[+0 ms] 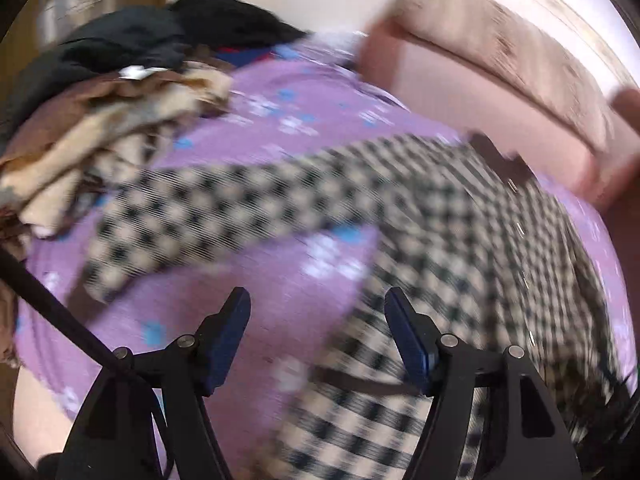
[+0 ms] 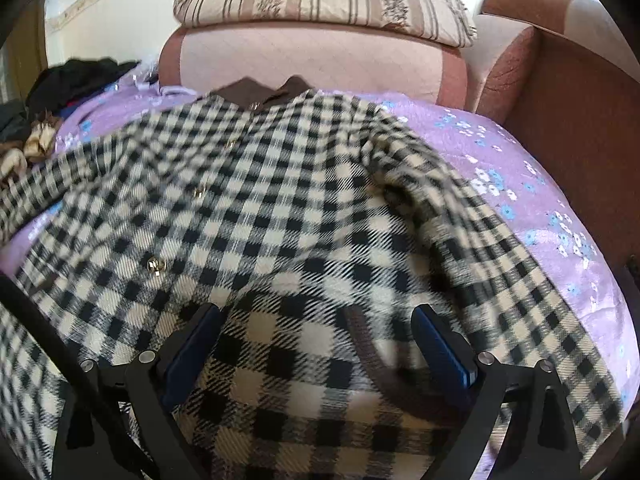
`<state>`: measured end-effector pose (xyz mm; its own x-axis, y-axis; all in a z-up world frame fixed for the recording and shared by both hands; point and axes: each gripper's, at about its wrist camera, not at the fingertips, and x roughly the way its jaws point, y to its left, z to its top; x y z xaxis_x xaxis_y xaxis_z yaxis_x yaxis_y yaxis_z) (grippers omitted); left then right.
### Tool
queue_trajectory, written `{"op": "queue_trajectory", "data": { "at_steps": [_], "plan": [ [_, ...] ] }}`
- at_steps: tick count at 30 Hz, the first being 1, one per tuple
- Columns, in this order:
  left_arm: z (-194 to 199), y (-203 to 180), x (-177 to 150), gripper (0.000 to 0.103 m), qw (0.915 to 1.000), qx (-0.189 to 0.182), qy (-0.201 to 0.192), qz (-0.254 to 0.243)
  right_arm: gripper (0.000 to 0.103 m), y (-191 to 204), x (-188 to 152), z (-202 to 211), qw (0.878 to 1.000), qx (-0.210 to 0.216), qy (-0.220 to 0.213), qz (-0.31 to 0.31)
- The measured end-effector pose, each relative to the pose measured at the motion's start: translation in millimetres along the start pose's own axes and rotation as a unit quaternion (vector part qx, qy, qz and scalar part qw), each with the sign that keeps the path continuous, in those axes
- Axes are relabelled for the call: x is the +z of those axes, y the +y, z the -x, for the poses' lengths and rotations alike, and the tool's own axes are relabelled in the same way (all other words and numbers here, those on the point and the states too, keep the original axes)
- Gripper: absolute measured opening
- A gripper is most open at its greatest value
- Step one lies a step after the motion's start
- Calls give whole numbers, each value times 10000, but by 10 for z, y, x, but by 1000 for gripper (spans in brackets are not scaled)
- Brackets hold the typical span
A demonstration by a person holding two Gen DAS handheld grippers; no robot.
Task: Fold large clothes
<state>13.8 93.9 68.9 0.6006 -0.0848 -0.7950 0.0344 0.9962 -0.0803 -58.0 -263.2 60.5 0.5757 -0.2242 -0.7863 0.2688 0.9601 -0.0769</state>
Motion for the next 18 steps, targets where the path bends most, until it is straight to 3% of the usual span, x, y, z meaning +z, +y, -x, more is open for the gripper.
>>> {"op": "queue_trajectory", "data": {
  "at_steps": [3,7,10,14,18],
  "plan": [
    [-65,-270,-189,68,9985,-96,52,-541,98,-295,118,204,9989,200,-22,-421],
    [-98,-417,-354,68,9960,-120,58,-880,98,-983,306,594,9929,406,-20,-1119],
    [-94,-434,-414,68,9953,-203,84,-943,98,-1492,269,827,9887,-70,-54,-1498],
    [-59,-423,-378,69,9955,-316,78,-885,98,-2107,-105,919,9743,-933,184,-2040],
    [-34,-410,-359,72,9962,-486,82,-711,98,-2336,-515,870,9669,-1051,488,-2275]
  ]
}}
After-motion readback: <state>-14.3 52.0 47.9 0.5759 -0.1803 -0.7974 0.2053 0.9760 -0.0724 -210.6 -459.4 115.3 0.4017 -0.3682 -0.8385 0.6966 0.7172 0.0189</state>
